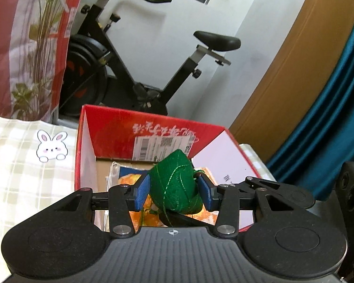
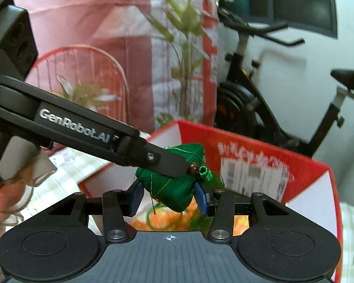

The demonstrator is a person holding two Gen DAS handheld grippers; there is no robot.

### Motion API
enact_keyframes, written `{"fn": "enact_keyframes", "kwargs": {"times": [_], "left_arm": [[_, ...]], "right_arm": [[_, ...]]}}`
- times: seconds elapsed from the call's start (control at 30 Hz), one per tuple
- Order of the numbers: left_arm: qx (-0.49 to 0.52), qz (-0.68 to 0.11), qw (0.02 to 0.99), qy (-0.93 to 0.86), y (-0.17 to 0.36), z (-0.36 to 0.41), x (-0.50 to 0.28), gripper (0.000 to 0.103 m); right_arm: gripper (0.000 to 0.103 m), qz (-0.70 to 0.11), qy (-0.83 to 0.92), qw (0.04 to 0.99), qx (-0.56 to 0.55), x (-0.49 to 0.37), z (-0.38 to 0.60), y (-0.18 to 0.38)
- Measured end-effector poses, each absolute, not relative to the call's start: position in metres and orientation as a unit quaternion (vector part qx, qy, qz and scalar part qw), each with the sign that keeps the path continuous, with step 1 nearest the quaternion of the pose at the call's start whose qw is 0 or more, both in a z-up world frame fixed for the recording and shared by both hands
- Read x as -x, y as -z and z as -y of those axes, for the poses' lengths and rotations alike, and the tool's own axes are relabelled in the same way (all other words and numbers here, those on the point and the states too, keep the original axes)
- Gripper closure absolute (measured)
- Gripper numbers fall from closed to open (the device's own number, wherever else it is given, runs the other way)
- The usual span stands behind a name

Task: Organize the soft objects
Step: 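Open the right gripper to drop the green sachet into the box, then lower the right tool toward the pink knitted towel beside the box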

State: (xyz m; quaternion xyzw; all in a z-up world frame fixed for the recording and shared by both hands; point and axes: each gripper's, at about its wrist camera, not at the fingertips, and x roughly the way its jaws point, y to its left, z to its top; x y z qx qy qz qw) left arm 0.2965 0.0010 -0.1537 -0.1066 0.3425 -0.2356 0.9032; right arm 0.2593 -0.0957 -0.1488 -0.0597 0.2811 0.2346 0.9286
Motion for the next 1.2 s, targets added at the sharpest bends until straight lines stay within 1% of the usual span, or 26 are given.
{"fn": "enact_keyframes", "kwargs": {"times": [0.2,0.3,0.33,0.37,0.63,0.9,1.13,1.2], "left_arm": [[0.096,-0.344,0.907,0.225,0.155,-0.002,-0.298,0.056],[0.088,-0.341,0.91,0.218,0.153,-0.002,-0.293,0.056],[0.087,-0.34,0.911,0.215,0.153,-0.004,-0.291,0.056],[0.085,-0.339,0.912,0.213,0.152,-0.006,-0.289,0.056],[0.066,-0.329,0.923,0.187,0.143,-0.023,-0.261,0.055],[0.049,-0.337,0.921,0.189,0.142,-0.032,-0.215,0.055],[0.042,-0.355,0.914,0.191,0.161,-0.03,-0.174,0.054],[0.044,-0.361,0.912,0.188,0.168,-0.029,-0.163,0.052]], "right_arm": [[0.059,-0.31,-0.185,0.931,0.048,-0.264,0.105,0.16],[0.051,-0.308,-0.149,0.937,0.063,-0.263,0.111,0.16],[0.045,-0.307,-0.138,0.939,0.068,-0.263,0.113,0.16],[0.041,-0.305,-0.123,0.942,0.073,-0.262,0.115,0.159],[0.04,-0.29,-0.101,0.949,0.069,-0.241,0.136,0.145],[0.04,-0.272,-0.111,0.956,0.019,-0.191,0.154,0.13],[0.04,-0.284,-0.121,0.951,-0.021,-0.139,0.169,0.14],[0.04,-0.296,-0.12,0.947,-0.027,-0.124,0.172,0.148]]}}
